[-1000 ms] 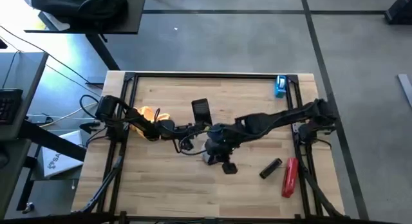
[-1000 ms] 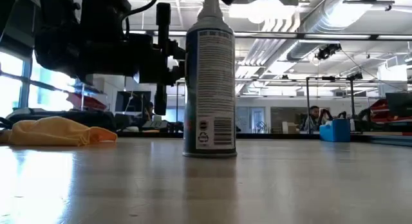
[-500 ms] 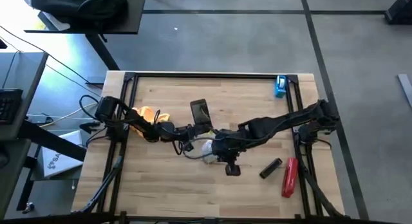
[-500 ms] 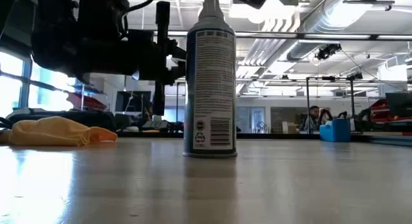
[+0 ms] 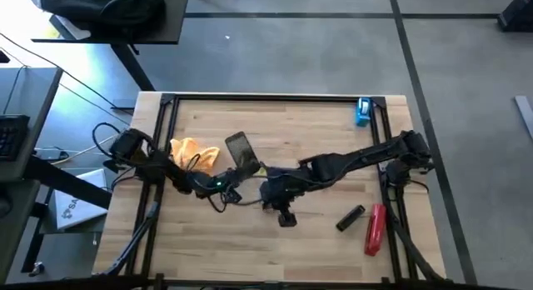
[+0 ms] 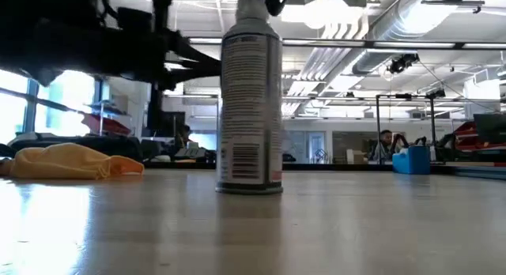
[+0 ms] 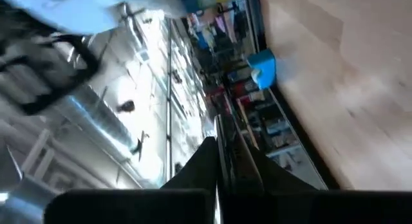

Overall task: Apply microfiber cloth
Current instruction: Spray the front of the cellphone using the white spray bottle

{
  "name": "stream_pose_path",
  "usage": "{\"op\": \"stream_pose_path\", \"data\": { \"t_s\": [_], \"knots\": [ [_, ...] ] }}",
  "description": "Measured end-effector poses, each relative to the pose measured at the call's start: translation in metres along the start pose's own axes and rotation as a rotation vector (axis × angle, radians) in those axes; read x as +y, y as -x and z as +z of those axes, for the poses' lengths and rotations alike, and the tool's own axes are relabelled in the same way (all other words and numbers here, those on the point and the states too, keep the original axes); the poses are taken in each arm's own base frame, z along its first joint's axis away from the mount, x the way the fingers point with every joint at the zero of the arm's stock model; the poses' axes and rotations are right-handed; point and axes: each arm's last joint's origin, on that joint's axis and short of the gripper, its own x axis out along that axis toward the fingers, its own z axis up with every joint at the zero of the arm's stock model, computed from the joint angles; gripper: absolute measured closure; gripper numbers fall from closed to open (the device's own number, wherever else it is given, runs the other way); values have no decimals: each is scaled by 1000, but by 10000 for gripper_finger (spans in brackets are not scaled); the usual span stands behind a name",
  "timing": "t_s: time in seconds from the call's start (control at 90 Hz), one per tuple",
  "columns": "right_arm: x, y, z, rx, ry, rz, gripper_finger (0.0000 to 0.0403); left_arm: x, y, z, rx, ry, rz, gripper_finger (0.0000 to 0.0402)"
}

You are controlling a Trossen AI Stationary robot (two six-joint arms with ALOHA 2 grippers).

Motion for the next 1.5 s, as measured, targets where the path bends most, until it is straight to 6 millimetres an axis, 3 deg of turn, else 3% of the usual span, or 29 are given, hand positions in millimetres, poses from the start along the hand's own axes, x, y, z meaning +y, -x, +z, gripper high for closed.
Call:
{"op": "stream_pose_path", "data": {
  "t_s": [0.144, 0.356, 0.567, 0.678, 0.911, 1.122, 1.256, 1.5],
  "knots": [
    [-13, 1, 1, -10, 16, -72, 403, -5, 16, -8, 39, 26, -28, 394],
    [-32, 4, 3, -23, 0, -164, 403, -12, 22, -15, 45, 18, -47, 394],
    [-22, 22, 22, -99, 80, -95, 403, -17, 21, -22, 65, 3, -66, 394],
    [-20, 39, 30, -71, 145, -184, 403, -17, 20, -24, 72, 6, -65, 394],
    [-48, 33, 13, 68, 224, -327, 403, -17, 19, -23, 65, 7, -61, 394],
    [-73, 33, 17, -18, 364, -215, 403, -17, 19, -23, 65, 21, -60, 394],
    [-83, 31, 13, -23, 353, -54, 403, -15, 18, -22, 67, 33, -54, 394],
    [-73, 26, 3, 64, 256, 33, 403, -12, 15, -21, 69, 44, -45, 394]
  ]
}}
